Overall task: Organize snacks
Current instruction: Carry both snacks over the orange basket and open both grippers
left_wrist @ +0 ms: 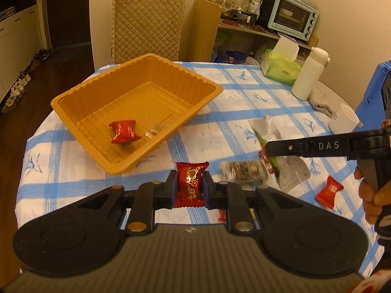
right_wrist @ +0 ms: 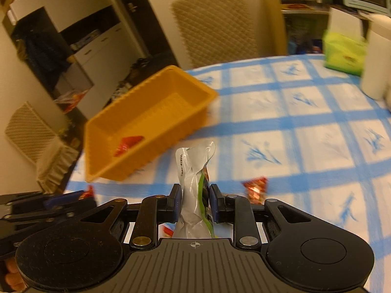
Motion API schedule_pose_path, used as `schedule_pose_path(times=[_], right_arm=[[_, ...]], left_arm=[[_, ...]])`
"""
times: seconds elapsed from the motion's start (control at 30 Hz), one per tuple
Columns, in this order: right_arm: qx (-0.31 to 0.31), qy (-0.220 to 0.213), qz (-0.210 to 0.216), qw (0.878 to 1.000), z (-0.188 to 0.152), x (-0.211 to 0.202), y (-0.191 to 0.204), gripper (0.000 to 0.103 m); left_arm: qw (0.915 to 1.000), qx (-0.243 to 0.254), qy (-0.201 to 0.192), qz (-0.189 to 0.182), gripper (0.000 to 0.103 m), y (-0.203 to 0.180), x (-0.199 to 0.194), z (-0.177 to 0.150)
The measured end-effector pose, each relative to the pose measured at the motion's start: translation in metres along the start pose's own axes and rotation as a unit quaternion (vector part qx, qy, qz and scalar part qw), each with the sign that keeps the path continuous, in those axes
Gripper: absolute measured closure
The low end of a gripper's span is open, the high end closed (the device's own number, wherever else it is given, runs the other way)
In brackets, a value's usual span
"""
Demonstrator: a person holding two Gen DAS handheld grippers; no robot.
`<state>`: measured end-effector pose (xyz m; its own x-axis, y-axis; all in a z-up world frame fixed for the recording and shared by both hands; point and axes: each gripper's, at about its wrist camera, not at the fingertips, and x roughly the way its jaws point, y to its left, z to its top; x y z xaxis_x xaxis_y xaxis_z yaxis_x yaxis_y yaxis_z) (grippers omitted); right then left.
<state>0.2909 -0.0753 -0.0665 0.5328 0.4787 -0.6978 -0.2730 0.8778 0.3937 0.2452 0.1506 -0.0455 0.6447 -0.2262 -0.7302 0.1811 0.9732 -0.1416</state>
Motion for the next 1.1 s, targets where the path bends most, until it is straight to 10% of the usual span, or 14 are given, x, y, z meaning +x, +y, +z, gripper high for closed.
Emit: schedule_pose_path(times=[1.1], right_arm=[[-0.100, -0.006, 0.013, 0.995, 0.127, 0.164, 0.050, 0.078]], left_arm=[[0.9936, -0.084, 0.009, 0.076, 0.085, 0.085, 0.103, 0.110]])
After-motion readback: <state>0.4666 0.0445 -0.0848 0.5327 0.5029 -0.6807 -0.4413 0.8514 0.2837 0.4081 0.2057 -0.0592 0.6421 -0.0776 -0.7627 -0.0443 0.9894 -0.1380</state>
